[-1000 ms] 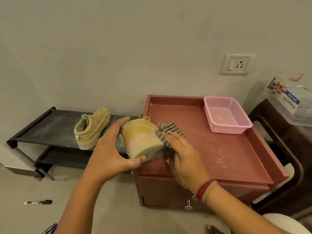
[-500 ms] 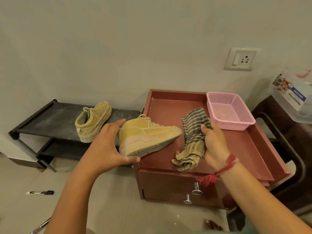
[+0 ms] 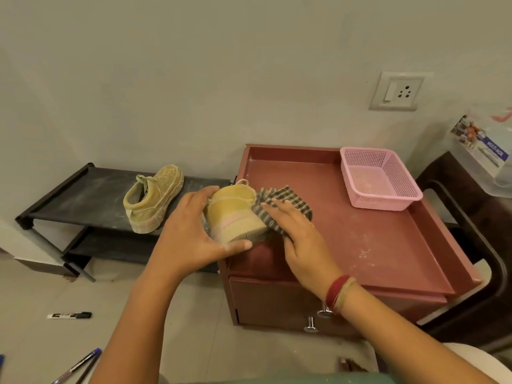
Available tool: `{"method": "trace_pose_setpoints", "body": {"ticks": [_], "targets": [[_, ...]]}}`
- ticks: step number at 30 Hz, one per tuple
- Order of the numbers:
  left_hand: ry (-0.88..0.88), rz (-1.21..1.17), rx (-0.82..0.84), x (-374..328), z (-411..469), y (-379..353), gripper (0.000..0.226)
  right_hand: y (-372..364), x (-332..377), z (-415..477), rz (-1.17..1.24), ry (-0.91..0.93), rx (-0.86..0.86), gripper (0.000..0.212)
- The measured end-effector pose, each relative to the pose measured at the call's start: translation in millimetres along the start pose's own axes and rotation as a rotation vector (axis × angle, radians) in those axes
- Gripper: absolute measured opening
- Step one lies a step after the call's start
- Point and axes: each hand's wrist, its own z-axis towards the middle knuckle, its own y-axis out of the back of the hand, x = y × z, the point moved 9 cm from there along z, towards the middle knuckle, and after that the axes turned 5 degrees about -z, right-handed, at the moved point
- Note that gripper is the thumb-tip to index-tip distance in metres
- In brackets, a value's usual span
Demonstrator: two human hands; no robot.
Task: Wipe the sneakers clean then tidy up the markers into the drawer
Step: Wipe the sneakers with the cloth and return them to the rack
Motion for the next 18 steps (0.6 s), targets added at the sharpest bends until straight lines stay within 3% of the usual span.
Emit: {"method": "trace_pose_setpoints", "body": {"ticks": [4, 8, 13, 16, 18], "targets": [[0.003, -0.022, 0.009, 3, 0, 1, 0.109, -13, 23, -19, -0.014, 0.171, 0.088, 0.071], [0.023, -0.014, -0.007, 4, 2, 2, 0.108, 4, -2, -1, -0.018, 0.036, -0.012, 0.067], [-0.006, -0.020, -0.020, 0, 3, 1, 0.106, -9, 26, -16, 0.007, 0.194, 0.077, 0.072], [0.032, -0.021, -0.029, 5, 3, 2, 0.108, 5, -7, 10, -0.004, 0.012, -0.007, 0.069], [0.034, -0.021, -0.030, 7, 2, 3, 0.108, 2, 6, 10, 0.011, 0.056, -0.006, 0.066]]}}
